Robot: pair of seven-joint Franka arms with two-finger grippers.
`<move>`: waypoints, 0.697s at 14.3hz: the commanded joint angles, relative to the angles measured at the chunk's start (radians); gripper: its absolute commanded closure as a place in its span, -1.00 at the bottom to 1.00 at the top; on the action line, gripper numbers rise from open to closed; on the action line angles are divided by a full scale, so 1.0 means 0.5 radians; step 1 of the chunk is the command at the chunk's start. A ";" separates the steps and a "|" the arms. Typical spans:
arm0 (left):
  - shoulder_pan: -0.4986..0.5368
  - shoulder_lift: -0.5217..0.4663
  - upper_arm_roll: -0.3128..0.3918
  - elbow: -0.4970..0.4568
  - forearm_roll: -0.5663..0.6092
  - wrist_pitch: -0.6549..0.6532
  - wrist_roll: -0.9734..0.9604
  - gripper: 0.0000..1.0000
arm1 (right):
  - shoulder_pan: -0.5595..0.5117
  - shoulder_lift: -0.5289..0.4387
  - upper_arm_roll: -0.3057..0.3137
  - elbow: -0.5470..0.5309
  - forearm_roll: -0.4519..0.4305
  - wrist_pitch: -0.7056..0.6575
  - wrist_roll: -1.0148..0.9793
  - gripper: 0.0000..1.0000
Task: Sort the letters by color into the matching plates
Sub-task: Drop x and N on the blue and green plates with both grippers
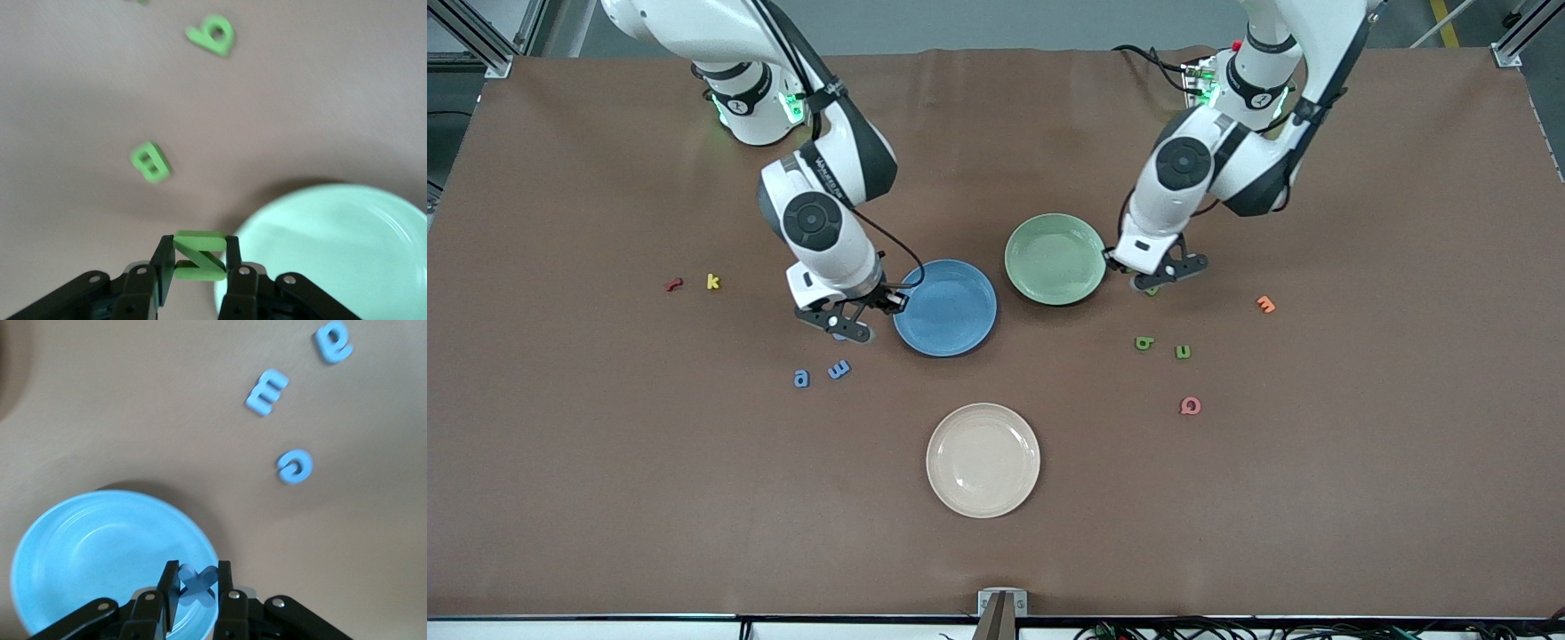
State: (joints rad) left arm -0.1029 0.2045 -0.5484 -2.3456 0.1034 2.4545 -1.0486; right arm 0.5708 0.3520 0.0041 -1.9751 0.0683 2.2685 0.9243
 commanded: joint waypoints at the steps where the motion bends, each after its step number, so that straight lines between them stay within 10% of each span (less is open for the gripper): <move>1: -0.058 0.118 -0.069 0.113 0.042 -0.034 -0.191 0.45 | 0.058 0.075 -0.011 0.066 0.041 0.058 0.121 0.99; 10: -0.337 0.388 -0.060 0.273 0.051 -0.028 -0.431 0.45 | 0.172 0.406 -0.020 0.210 0.014 0.249 0.253 0.98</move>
State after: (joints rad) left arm -0.2490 0.3609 -0.5810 -2.2370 0.1034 2.4546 -1.2274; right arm 0.6503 0.5220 0.0034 -1.9213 0.0744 2.4027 1.0337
